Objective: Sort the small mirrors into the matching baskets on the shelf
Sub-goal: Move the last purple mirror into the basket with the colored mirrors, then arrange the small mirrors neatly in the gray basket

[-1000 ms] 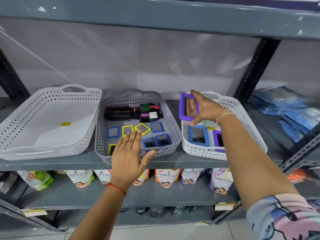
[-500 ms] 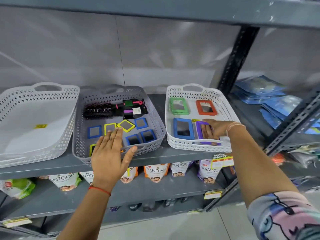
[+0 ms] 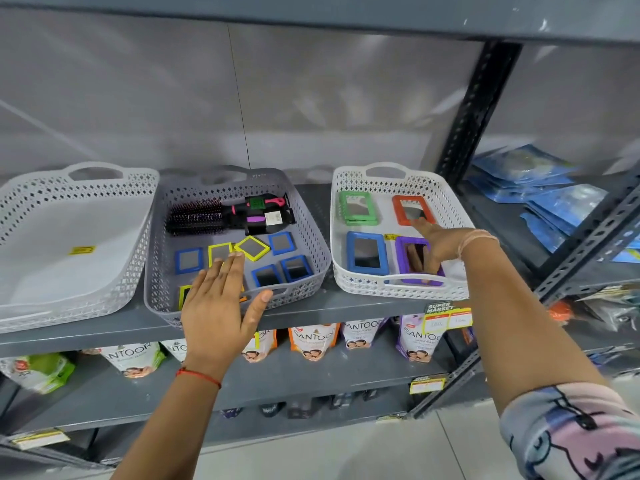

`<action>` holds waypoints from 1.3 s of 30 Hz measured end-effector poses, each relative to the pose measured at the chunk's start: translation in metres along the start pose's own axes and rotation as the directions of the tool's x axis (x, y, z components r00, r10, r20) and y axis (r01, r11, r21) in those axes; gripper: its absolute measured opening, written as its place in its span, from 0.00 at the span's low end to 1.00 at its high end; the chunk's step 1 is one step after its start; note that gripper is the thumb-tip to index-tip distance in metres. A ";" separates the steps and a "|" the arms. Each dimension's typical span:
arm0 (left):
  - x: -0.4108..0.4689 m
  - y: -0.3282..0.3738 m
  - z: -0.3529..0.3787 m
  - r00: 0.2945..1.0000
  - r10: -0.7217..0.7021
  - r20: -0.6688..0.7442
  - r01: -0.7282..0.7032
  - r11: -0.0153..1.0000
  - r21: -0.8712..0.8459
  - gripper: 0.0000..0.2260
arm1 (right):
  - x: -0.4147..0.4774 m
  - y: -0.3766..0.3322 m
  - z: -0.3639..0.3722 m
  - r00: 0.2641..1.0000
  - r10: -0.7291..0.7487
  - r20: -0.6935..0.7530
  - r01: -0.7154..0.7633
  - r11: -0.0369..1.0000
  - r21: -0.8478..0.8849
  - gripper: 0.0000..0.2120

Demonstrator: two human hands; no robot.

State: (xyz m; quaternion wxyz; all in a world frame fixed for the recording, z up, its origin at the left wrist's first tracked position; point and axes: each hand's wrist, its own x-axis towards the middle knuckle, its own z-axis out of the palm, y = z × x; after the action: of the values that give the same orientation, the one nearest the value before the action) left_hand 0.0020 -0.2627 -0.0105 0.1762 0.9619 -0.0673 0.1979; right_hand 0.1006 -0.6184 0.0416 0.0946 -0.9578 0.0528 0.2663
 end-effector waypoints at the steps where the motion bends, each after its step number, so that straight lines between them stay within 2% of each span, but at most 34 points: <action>1: 0.000 0.000 0.000 1.000 0.002 0.001 -0.002 1.000 0.000 0.37 | -0.004 -0.001 -0.005 1.000 -0.017 0.007 0.016 0.999 0.042 0.54; 3: 0.000 0.001 -0.001 1.000 0.008 0.000 -0.008 1.000 0.002 0.37 | -0.010 -0.003 -0.012 0.999 -0.031 -0.013 0.032 0.987 0.157 0.51; 5: -0.001 0.001 -0.002 1.000 0.009 -0.004 -0.009 1.000 0.005 0.37 | -0.014 -0.007 -0.014 0.985 -0.037 -0.169 0.068 0.981 0.181 0.38; 7: -0.001 0.001 -0.002 1.000 0.009 -0.003 -0.009 1.000 0.003 0.37 | -0.022 -0.019 -0.011 0.909 -0.078 -0.409 0.172 0.965 0.196 0.21; 9: -0.001 0.002 -0.002 1.000 0.013 -0.009 -0.013 1.000 0.005 0.37 | -0.032 -0.034 -0.002 0.853 -0.095 -0.514 0.256 0.933 0.252 0.13; 15: -0.001 0.003 -0.005 1.000 0.019 0.013 -0.019 1.000 0.005 0.37 | -0.038 -0.058 0.017 0.838 -0.150 -0.524 0.287 0.939 0.190 0.14; 20: -0.002 0.003 -0.008 0.999 0.024 0.031 -0.023 1.000 -0.011 0.36 | -0.047 -0.101 0.018 0.738 -0.296 -0.607 0.460 0.878 0.131 0.15; 24: -0.002 0.002 -0.011 0.998 0.038 0.042 -0.037 0.999 -0.014 0.36 | -0.057 -0.147 0.022 0.655 -0.457 -0.601 0.603 0.796 0.052 0.16; 27: -0.001 0.001 -0.012 0.997 0.033 0.063 -0.032 0.999 -0.009 0.36 | -0.064 -0.171 0.037 0.632 -0.519 -0.575 0.664 0.746 0.057 0.14; 31: -0.002 0.000 -0.013 0.997 0.044 0.068 -0.043 0.999 -0.015 0.36 | -0.059 -0.186 0.066 0.651 -0.587 -0.481 0.656 0.754 -0.033 0.16; 39: -0.001 -0.005 -0.015 0.993 0.064 0.097 -0.065 0.998 0.000 0.37 | -0.049 -0.191 0.085 0.744 -0.560 -0.365 0.565 0.818 -0.104 0.20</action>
State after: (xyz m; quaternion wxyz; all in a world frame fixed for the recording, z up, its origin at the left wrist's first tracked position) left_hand -0.0031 -0.2523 0.0001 0.1646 0.9680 -0.1065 0.1566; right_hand 0.0453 -0.4110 0.0245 0.1646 -0.9610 -0.2193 0.0348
